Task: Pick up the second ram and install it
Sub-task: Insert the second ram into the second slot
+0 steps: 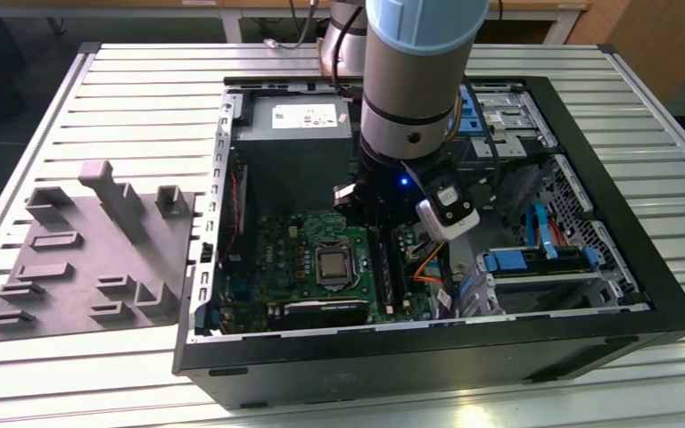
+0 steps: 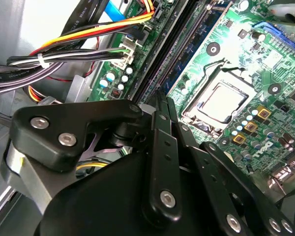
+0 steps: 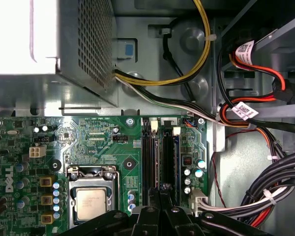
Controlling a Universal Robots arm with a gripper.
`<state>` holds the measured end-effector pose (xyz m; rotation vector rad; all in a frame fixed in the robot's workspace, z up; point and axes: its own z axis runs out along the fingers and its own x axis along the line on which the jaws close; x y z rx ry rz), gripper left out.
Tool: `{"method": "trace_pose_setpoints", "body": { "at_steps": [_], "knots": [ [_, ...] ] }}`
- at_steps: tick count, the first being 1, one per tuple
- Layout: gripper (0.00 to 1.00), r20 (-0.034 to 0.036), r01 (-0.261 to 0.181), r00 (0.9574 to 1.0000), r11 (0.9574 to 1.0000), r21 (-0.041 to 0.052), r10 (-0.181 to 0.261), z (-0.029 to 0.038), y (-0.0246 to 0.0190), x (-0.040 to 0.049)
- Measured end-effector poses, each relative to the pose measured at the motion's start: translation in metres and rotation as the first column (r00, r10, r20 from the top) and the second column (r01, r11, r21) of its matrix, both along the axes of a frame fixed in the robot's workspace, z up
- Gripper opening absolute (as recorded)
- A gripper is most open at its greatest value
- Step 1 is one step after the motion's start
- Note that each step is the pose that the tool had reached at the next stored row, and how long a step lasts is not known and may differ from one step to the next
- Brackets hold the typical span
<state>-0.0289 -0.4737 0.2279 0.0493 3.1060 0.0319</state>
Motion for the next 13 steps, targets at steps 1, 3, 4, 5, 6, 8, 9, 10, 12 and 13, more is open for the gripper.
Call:
{"method": "trace_pose_setpoints", "body": {
  "at_steps": [1,3,4,5,6,8,9,10,12,13],
  "knots": [
    [0.11,0.0,0.0,1.0,1.0,0.0001,0.0,-0.0001,0.0001,-0.0005],
    [0.11,-0.0001,-0.001,1.0,1.0,-0.0002,0.001,-0.0002,0.0001,-0.0007],
    [0.11,-0.0001,-0.003,1.0,1.0,-0.0001,0.003,-0.0002,0.0001,-0.0007],
    [0.11,-0.0001,-0.003,1.0,1.0,-0.0001,0.003,-0.0003,0.0002,-0.0007],
    [0.11,0.0,-0.003,1.0,1.0,0.0001,0.003,-0.0003,0.0003,-0.0007],
    [0.11,0.0,-0.004,1.0,1.0,0.0001,0.004,-0.0003,0.0011,-0.0007],
    [0.11,0.0,-0.004,1.0,1.0,0.0,0.004,-0.0003,0.0012,-0.0007],
    [0.11,0.0,-0.004,1.0,1.0,0.0,0.004,-0.0003,0.0012,-0.0007],
    [0.11,0.0,-0.005,1.0,1.0,0.0001,0.005,-0.0003,0.0013,-0.0007],
    [0.11,0.0,-0.005,1.0,1.0,0.0001,0.005,-0.0003,0.0014,-0.0007]
  ]
}}
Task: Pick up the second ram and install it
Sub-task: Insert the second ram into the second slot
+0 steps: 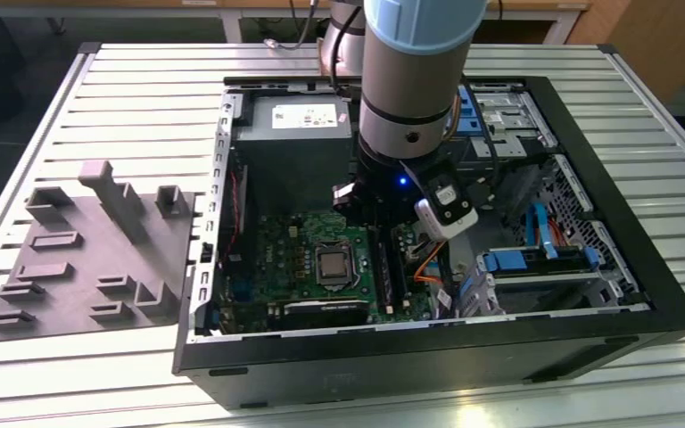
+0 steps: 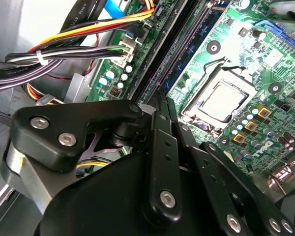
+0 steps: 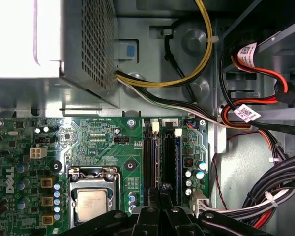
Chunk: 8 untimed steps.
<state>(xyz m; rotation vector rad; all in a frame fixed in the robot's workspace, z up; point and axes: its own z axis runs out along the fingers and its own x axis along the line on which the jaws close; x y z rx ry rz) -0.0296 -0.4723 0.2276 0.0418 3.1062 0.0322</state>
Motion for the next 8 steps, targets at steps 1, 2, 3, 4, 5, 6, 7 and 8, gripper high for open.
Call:
{"method": "trace_pose_setpoints", "body": {
  "at_steps": [1,2,3,4,5,6,7,8],
  "knots": [
    [0.11,0.0,0.0,1.0,1.0,-0.0001,0.0,0.0,0.0,0.0],
    [0.11,0.0,0.0,1.0,1.0,-0.0002,0.0,-0.0002,0.0001,0.0],
    [0.11,0.0,0.0,1.0,1.0,-0.0002,0.0,-0.0004,0.0001,0.0],
    [0.11,-0.0001,0.0,1.0,1.0,-0.0003,0.0,-0.0005,0.0,0.0],
    [0.11,-0.0001,0.0,1.0,1.0,-0.0004,0.0,-0.0005,0.0,-0.0001],
    [0.11,-0.0001,0.0,1.0,1.0,-0.0003,0.0,-0.0006,0.0,0.0],
    [0.11,-0.0001,0.0,1.0,1.0,-0.0002,0.0,-0.0007,0.0,-0.0001],
    [0.11,-0.0001,0.0,1.0,1.0,-0.0002,0.0,-0.0007,0.0,-0.0001]
  ]
}}
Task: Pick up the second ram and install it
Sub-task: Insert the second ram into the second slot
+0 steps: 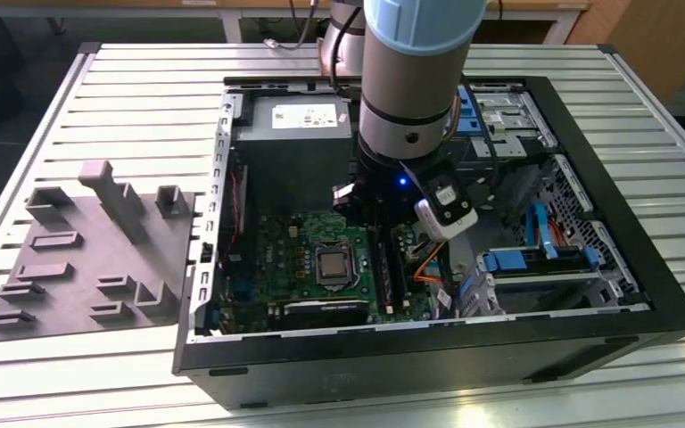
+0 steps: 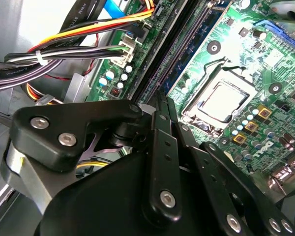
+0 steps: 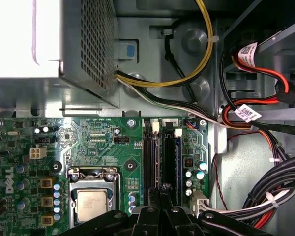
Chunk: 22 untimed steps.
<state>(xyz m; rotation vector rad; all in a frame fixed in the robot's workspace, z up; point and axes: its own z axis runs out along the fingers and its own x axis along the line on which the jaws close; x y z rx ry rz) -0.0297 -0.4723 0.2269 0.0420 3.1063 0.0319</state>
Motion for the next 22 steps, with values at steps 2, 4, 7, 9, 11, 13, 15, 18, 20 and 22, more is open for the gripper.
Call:
{"method": "trace_pose_setpoints", "body": {
  "at_steps": [2,4,7,9,11,13,15,18,20,22],
  "knots": [
    [0.11,0.0002,-0.003,1.0,1.0,0.0003,0.003,-0.0002,0.0002,0.0],
    [0.11,0.0001,-0.014,0.9999,0.9999,0.0001,0.014,-0.0002,0.0003,0.0],
    [0.11,0.0,-0.017,0.9998,0.9998,0.0001,0.017,-0.0001,0.0003,0.0],
    [0.11,0.0,-0.018,0.9998,0.9998,0.0,0.018,-0.0003,0.0007,0.0],
    [0.11,0.0,-0.018,0.9998,0.9998,0.0,0.018,-0.0003,0.0007,0.0],
    [0.11,0.0,-0.019,0.9998,0.9998,0.0,0.019,-0.0003,0.0007,0.0],
    [0.11,0.0,-0.02,0.9998,0.9998,0.0,0.02,-0.0003,0.0007,0.0],
    [0.11,0.0,-0.021,0.9998,0.9998,0.0001,0.021,-0.0004,0.0007,0.0],
    [0.11,0.0001,-0.02,0.9998,0.9998,0.0001,0.02,-0.0004,0.0007,-0.0005],
    [0.11,0.0001,-0.021,0.9998,0.9998,0.0001,0.021,-0.0004,0.0008,-0.0007]
  ]
}}
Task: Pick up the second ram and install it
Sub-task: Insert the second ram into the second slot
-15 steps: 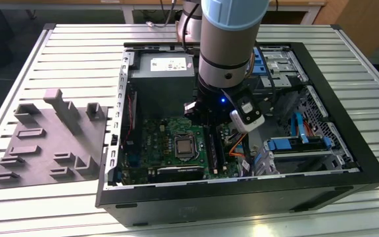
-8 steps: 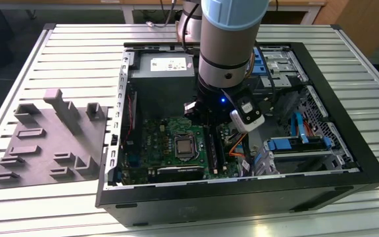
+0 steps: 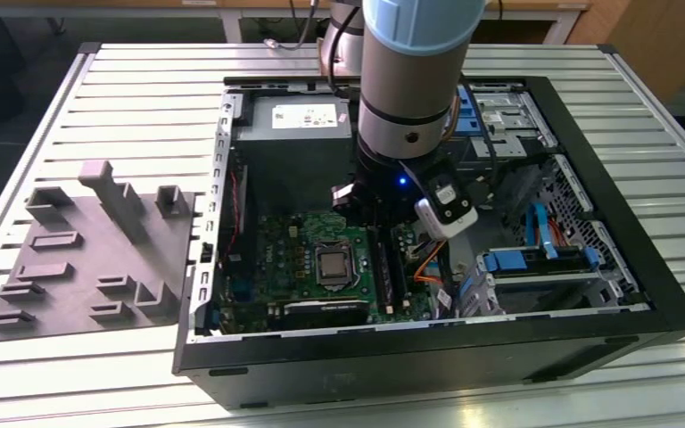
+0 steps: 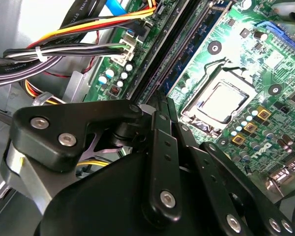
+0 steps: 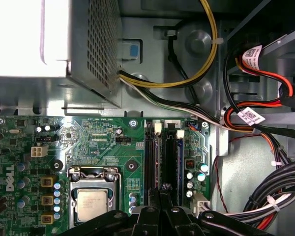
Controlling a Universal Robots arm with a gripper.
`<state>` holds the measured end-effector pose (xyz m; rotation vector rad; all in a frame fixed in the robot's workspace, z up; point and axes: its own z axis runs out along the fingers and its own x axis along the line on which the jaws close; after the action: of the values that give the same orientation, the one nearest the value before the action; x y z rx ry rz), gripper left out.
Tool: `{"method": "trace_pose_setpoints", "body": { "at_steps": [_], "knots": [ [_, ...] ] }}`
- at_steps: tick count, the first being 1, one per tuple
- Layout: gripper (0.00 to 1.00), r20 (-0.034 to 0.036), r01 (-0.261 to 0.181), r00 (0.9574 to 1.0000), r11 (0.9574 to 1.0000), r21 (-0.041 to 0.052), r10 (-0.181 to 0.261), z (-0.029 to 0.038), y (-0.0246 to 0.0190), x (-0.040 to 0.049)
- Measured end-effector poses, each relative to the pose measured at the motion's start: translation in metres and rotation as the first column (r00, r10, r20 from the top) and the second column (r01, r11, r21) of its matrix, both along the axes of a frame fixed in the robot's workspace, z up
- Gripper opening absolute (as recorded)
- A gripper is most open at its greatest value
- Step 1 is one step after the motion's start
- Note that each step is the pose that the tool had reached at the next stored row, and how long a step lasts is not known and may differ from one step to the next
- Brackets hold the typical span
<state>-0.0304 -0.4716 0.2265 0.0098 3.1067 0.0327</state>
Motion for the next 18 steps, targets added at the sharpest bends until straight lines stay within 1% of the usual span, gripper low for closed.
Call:
{"method": "trace_pose_setpoints", "body": {
  "at_steps": [18],
  "knots": [
    [0.11,-0.0001,0.014,0.9999,0.9999,-0.0001,-0.014,-0.0003,-0.0001,0.0002]
  ]
}}
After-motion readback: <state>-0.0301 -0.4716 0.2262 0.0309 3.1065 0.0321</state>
